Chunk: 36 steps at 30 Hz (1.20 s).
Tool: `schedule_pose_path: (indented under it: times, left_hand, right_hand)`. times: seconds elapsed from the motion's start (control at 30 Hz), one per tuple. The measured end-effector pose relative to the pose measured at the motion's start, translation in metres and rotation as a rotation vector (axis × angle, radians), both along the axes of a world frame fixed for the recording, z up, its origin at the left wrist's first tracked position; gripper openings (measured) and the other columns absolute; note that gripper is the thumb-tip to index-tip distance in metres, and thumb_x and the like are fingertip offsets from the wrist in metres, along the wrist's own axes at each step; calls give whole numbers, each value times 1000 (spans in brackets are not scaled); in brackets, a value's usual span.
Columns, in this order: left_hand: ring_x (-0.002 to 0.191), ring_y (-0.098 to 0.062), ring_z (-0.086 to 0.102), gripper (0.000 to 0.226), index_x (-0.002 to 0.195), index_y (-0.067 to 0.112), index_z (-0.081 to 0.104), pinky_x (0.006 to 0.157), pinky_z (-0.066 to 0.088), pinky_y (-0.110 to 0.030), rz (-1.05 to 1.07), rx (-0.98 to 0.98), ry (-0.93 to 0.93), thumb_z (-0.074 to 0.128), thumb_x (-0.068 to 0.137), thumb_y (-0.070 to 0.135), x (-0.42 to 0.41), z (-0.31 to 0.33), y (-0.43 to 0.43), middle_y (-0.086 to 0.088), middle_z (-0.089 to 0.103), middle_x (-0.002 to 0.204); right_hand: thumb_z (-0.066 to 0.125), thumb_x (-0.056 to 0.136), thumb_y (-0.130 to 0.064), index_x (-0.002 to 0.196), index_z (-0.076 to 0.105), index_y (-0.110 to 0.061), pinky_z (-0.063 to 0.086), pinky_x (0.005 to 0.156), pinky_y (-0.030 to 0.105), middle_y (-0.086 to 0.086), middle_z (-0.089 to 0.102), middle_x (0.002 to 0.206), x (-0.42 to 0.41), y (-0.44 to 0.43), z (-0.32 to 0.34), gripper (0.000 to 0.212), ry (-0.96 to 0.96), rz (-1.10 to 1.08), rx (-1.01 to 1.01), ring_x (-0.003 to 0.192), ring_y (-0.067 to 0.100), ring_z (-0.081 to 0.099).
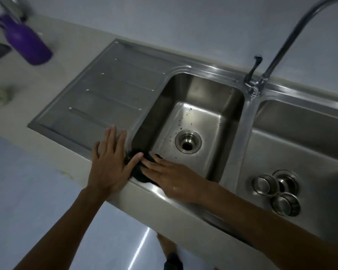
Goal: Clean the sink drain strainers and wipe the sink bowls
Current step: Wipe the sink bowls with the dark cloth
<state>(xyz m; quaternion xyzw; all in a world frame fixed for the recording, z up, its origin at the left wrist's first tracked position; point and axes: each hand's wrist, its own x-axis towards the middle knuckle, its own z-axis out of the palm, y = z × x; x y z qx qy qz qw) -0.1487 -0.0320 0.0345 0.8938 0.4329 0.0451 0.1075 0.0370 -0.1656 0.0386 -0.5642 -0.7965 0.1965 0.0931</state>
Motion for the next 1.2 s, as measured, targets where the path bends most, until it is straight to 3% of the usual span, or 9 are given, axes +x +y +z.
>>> schedule_pose_path:
  times: [0.23, 0.6, 0.7, 0.8, 0.87, 0.93, 1.03, 1.1, 1.2]
  left_hand:
    - [159, -22, -2, 89, 164, 21, 13, 127, 5, -55, -41, -41, 4, 6, 96, 78, 6, -1, 88, -7, -2, 172]
    - [159, -19, -5, 93, 164, 18, 9, 124, 13, -61, -192, 56, 115, 12, 96, 81, 43, -17, 122, -6, -3, 173]
    - [159, -20, -2, 87, 164, 20, 11, 124, 12, -60, -185, 72, 122, 12, 98, 77, 43, -16, 121, -6, -1, 173]
    - [159, -26, 10, 81, 161, 21, 23, 121, 15, -63, -145, 50, 92, 16, 100, 73, 52, -12, 119, -9, 12, 171]
    - [155, -32, 18, 76, 157, 22, 32, 117, 19, -67, -83, 38, 87, 20, 100, 70, 67, -8, 116, -13, 21, 168]
    - [153, -35, 18, 76, 157, 22, 33, 117, 17, -69, -31, 37, 113, 22, 99, 70, 79, -8, 107, -15, 22, 167]
    - [153, -38, 19, 76, 158, 21, 31, 116, 18, -71, -26, 65, 126, 18, 100, 70, 82, -13, 105, -14, 22, 167]
    - [154, -37, 21, 73, 158, 21, 32, 116, 21, -69, -120, 105, 142, 18, 102, 67, 82, -15, 107, -12, 23, 168]
    - [154, -32, 25, 68, 157, 21, 37, 117, 25, -62, -273, 180, 142, 23, 104, 62, 83, -17, 109, -9, 26, 168]
  right_hand:
    - [11, 94, -19, 159, 27, -10, 30, 124, 41, 7, 9, 171, -34, 95, -10, 68, -11, -247, 138, 158, 31, 5]
    - [50, 100, -9, 161, 19, -10, 32, 121, 46, 8, 0, 171, 137, 246, -2, 68, -162, -840, 16, 157, 37, 2]
    - [53, 99, -5, 156, 32, -9, 48, 110, 44, 8, 12, 170, 115, 228, -2, 61, -108, -813, 101, 147, 37, 35]
    - [59, 98, -7, 133, 59, -8, 57, 88, 25, 15, 60, 137, 86, 171, -15, 35, 39, -717, 72, 98, 23, 69]
    - [59, 99, -7, 121, 62, -8, 55, 81, 18, 14, 68, 118, 70, 135, -35, 22, 60, -646, -97, 91, 17, 66]
    - [53, 101, -6, 140, 51, -5, 51, 101, 32, 19, 53, 143, 49, 112, -68, 39, -12, -444, -352, 122, 27, 59]
    - [39, 108, -27, 159, 12, 2, 13, 125, 56, 26, -4, 167, 15, 107, -123, 65, -197, -197, -465, 154, 47, -3]
    - [33, 106, -49, 159, -5, 0, -3, 125, 59, 25, -25, 163, 11, 108, -150, 81, -213, -333, -397, 149, 51, -23]
    - [24, 106, -55, 158, -9, -6, 1, 125, 58, 21, -19, 165, 47, 123, -166, 79, -201, -637, -166, 152, 48, -16]
